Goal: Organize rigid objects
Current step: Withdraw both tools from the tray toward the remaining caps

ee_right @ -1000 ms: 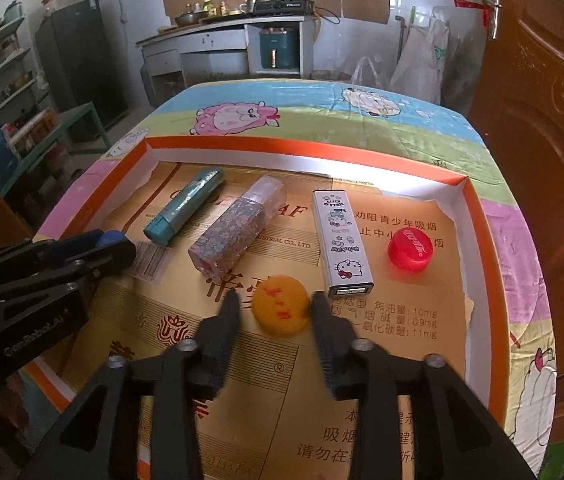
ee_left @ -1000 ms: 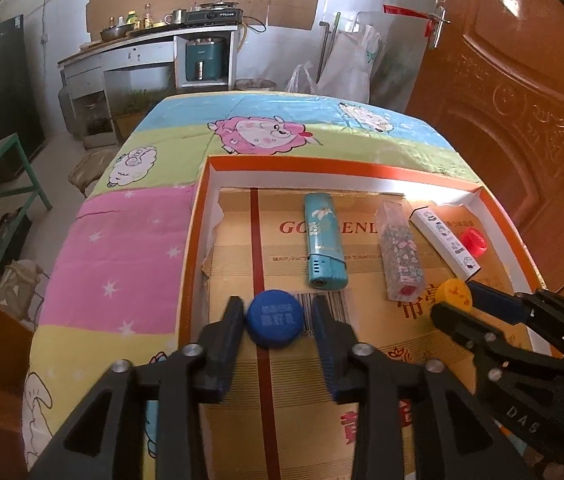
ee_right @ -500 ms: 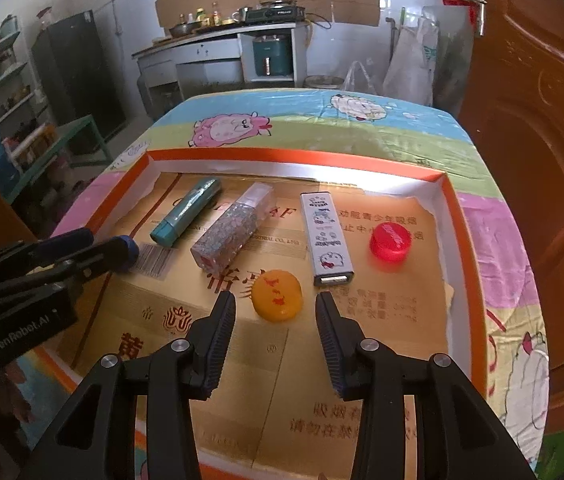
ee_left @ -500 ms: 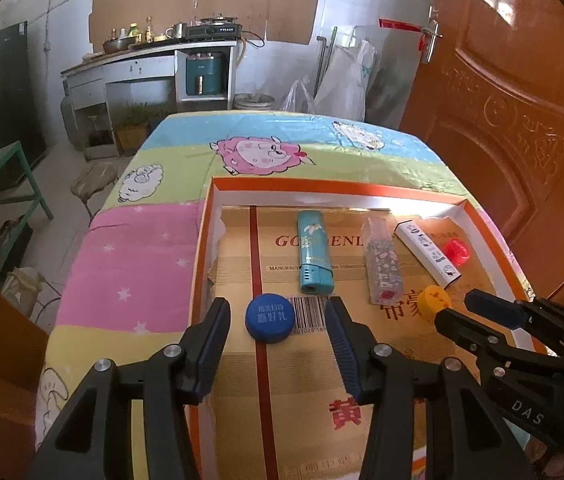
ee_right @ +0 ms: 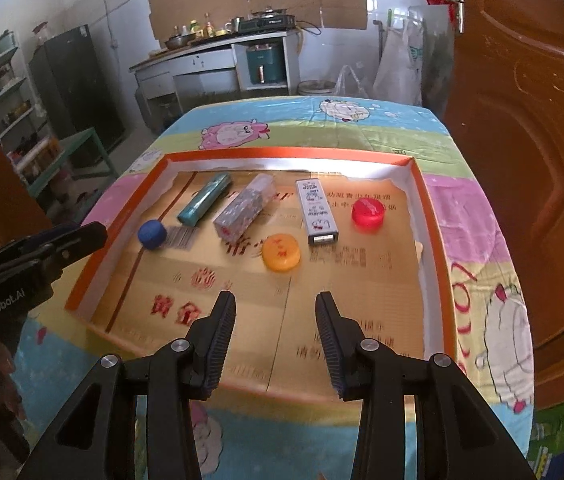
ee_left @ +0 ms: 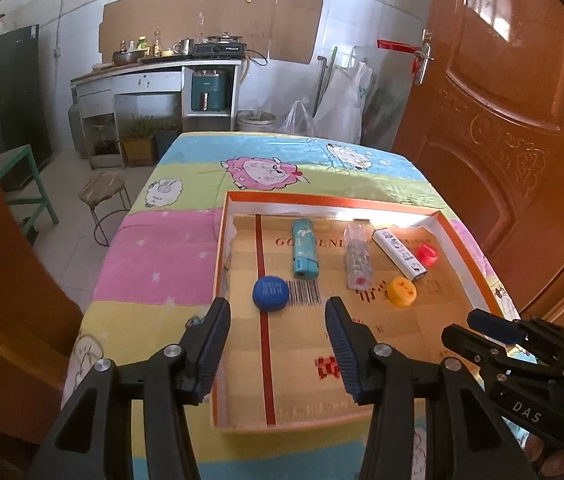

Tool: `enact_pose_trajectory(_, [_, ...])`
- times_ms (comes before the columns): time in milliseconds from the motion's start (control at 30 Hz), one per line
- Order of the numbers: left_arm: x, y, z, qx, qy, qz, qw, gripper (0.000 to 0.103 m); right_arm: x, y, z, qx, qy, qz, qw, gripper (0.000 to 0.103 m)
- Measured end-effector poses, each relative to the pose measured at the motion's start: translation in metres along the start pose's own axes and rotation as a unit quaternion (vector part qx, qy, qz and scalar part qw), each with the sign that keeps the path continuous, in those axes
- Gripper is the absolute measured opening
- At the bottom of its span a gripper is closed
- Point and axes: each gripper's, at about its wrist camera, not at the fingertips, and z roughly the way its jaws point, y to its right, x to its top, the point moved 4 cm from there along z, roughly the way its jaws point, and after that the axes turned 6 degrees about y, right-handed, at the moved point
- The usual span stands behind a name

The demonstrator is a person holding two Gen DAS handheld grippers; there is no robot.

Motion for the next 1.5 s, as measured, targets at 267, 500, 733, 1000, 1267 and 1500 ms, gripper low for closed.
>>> enact_pose_trajectory(267, [-0.015, -0.002, -0.029, -0.004, 0.005, -0.003, 1.0, 0.049, -0.018, -0.009, -0.03, -0.004, 0.005, -0.001, 1.0, 0.043])
enact_pose_trajectory(500, [-0.031, -0.004, -0.05, -0.01, 0.006, -0.006, 0.9999, 0.049, -0.035, -0.014, -0.048, -0.008, 0.004, 0.005, 1.0, 0.043])
enact_pose_trajectory(733, [-0.062, 0.0, -0.071, -0.031, -0.001, 0.009, 0.9995, 0.049, -0.055, -0.018, -0.07, -0.005, 0.006, 0.008, 1.0, 0.043])
enact_pose_trajectory(1000, [-0.12, 0.035, -0.104, -0.099, -0.008, 0.061, 0.9932, 0.049, -0.071, -0.024, -0.09, 0.006, 0.014, 0.013, 1.0, 0.043])
enact_pose_trajectory(1267, [-0.164, 0.075, -0.118, -0.127, -0.01, 0.125, 0.9839, 0.049, -0.083, -0.03, -0.109, 0.012, 0.023, 0.014, 1.0, 0.043])
enact_pose_trajectory(1500, [-0.179, 0.086, -0.111, -0.12, -0.018, 0.147, 0.9817, 0.049, -0.088, -0.022, -0.121, 0.008, 0.032, 0.024, 0.999, 0.043])
